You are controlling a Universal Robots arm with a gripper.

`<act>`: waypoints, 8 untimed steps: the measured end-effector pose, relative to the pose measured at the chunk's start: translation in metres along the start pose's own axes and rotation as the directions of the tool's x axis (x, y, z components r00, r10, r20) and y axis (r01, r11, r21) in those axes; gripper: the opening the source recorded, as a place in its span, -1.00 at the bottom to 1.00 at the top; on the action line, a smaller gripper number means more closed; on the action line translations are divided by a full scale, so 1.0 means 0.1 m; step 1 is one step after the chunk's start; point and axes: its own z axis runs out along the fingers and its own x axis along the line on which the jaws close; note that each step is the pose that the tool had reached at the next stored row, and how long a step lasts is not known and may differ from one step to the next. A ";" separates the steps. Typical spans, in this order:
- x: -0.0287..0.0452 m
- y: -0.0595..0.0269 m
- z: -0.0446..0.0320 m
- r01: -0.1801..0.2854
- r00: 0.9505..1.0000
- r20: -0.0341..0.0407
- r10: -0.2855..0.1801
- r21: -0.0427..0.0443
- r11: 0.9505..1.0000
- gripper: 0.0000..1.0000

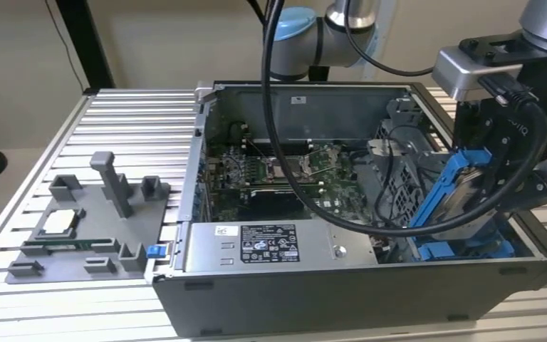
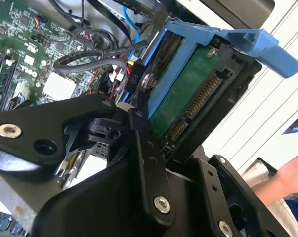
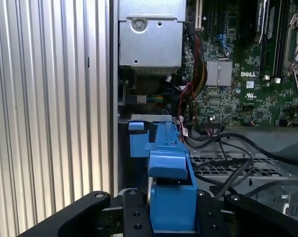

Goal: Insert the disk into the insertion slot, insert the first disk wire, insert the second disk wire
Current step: 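Insert the disk into the insertion slot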

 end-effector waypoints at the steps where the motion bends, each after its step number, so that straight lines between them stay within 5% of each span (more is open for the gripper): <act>1: 0.000 0.001 0.000 0.000 1.000 0.000 0.000 0.000 1.000 -1.00; 2: 0.000 0.001 0.000 0.000 1.000 0.000 0.000 0.000 1.000 -1.00; 3: 0.000 0.002 0.000 0.000 1.000 0.000 0.000 0.000 1.000 1.00; 8: -0.001 0.001 -0.026 0.000 1.000 0.001 0.000 0.000 1.000 1.00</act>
